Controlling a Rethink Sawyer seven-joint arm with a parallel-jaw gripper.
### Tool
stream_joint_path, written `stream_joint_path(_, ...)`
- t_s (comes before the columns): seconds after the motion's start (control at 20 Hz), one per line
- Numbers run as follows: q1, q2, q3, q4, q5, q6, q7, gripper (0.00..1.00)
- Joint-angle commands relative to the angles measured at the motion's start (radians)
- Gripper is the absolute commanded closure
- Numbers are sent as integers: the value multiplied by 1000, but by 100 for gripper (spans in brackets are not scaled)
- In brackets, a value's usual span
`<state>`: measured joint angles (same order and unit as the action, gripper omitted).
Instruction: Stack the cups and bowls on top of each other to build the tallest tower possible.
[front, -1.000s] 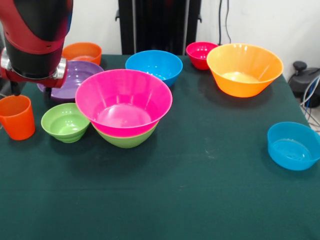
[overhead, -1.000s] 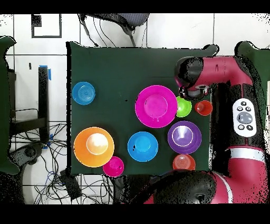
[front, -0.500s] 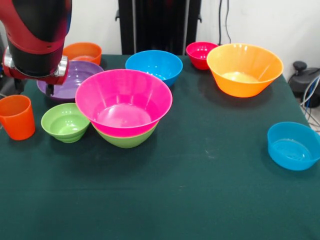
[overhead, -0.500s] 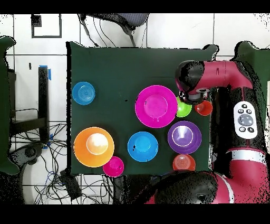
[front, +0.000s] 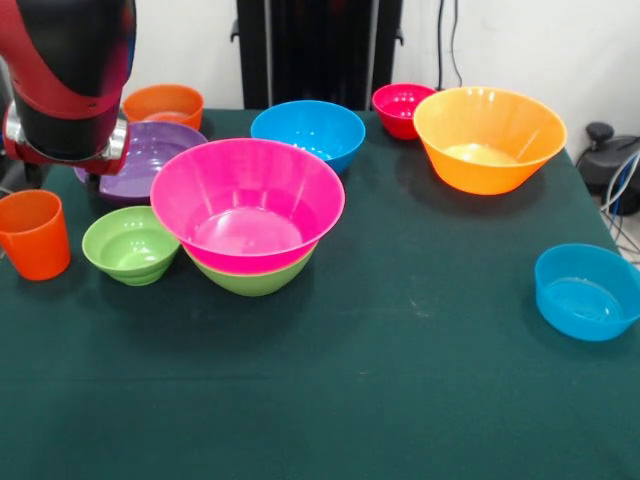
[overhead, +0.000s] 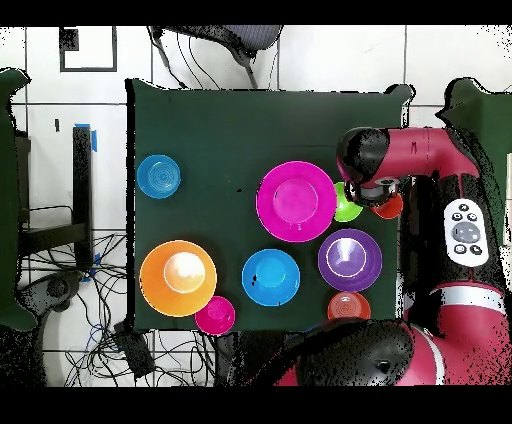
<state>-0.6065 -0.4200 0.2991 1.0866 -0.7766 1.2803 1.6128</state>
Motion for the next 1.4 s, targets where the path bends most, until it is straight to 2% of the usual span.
stream_joint_path(0.05, 6, 72, -7, 69, -94, -111, -187, 0)
stream_joint_path(0.1, 10, 74, -9, 64, -102, -113, -210, 0)
stream_joint_path(0.45, 12, 88, -19, 60, -89, -190, -158, 0)
stream_joint_path(0.75, 17, 108, -46, 47, -103, -227, -166, 0)
stream_joint_path(1.4, 16, 112, -114, 33, -148, -255, -218, 0)
